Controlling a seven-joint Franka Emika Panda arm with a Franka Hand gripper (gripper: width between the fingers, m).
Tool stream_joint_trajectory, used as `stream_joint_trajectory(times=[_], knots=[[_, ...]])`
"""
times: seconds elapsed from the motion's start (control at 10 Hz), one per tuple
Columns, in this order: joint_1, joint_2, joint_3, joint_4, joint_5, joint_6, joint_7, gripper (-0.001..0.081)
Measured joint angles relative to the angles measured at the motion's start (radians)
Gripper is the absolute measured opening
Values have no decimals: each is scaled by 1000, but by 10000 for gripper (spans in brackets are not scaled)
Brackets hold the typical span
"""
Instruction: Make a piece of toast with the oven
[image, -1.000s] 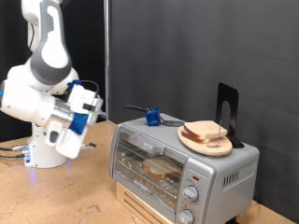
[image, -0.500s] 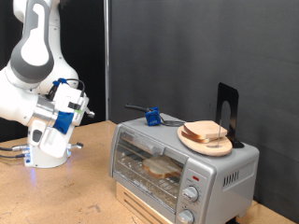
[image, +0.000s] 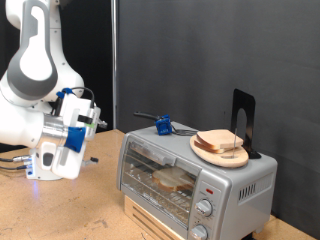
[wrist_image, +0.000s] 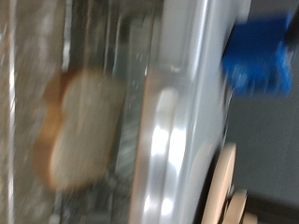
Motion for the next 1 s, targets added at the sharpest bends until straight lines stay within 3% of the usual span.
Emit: stream_joint_trajectory(times=[0.1,0.4,0.8,1.0], knots=[[5,31,11,24,23,22,0,809],[6,38,17,32,1,-12,2,809],[43,179,75,175,69,80,90,809],[67,244,96,242,148,188,110,809]])
